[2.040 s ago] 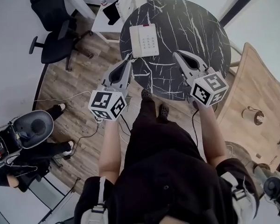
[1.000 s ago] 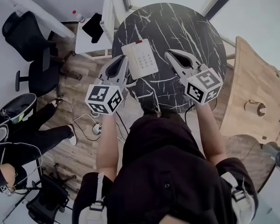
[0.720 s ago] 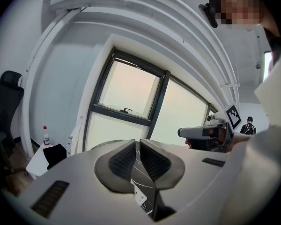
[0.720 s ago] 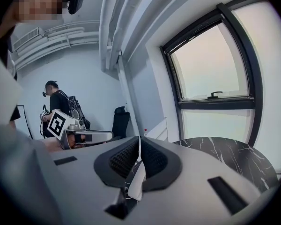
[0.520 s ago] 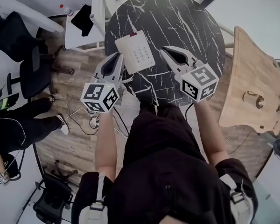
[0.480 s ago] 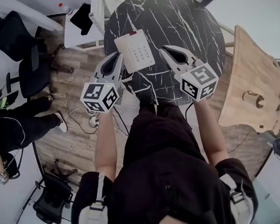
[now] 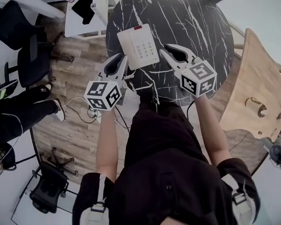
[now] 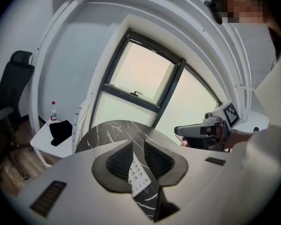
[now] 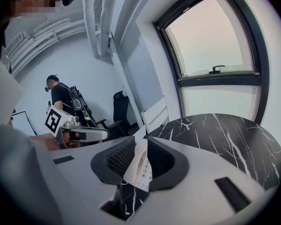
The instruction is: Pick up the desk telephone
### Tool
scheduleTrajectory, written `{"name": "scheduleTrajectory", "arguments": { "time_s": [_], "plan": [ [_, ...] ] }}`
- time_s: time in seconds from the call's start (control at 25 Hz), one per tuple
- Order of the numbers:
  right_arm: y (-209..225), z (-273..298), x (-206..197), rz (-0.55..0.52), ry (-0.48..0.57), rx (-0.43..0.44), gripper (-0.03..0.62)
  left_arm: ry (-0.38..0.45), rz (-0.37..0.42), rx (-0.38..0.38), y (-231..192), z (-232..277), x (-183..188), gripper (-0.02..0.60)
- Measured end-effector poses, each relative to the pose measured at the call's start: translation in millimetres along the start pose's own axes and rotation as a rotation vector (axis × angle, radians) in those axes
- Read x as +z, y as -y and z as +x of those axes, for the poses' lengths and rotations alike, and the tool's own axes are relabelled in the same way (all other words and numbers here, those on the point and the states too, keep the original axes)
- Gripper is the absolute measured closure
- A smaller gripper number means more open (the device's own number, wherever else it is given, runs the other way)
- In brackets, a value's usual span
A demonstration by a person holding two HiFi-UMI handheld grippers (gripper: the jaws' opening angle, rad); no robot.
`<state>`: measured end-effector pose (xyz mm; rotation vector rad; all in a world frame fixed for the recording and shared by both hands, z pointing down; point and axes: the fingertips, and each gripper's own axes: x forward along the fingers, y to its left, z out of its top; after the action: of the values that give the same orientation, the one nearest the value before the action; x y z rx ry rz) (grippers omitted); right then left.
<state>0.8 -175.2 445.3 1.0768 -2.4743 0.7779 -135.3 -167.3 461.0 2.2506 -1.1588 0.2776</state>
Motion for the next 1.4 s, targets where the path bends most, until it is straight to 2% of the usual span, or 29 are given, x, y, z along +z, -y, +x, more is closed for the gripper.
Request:
{"name": "scheduleTrajectory", "arguments": {
  "time_s": [0.08, 0.32, 0.52, 0.64, 0.76, 1.08, 1.24, 1.4],
  "plan": [
    [7, 8, -8, 0.008, -0.028, 0.005, 0.489, -0.014, -0.016, 0.01, -5, 5, -7, 0.503],
    [26, 31, -31, 0.041, -0.099, 0.023, 0.45, -0.074, -0.056, 0.038, -21, 22, -33, 0.464],
    [41, 50, -52, 0.066, -0.165, 0.039, 0.41, -0.125, -0.124, 0.045, -33, 37, -57, 0.424],
    [48, 61, -63, 0.082, -0.198, 0.052, 0.397, -0.136, -0.156, 0.053, -41, 44, -68, 0.382],
    [54, 69, -74, 0.099, -0.227, 0.057, 0.386, -0.133, -0.189, 0.065, -50, 50, -75, 0.367],
    [62, 96, -100, 0.124, -0.29, 0.069, 0.341, -0.171, -0.238, 0.041, -62, 68, -93, 0.319],
    [64, 106, -113, 0.129, -0.324, 0.068, 0.321, -0.207, -0.272, 0.021, -64, 75, -106, 0.266],
    [68, 114, -124, 0.138, -0.347, 0.058, 0.296, -0.22, -0.291, 0.022, -69, 79, -115, 0.253]
  ]
}}
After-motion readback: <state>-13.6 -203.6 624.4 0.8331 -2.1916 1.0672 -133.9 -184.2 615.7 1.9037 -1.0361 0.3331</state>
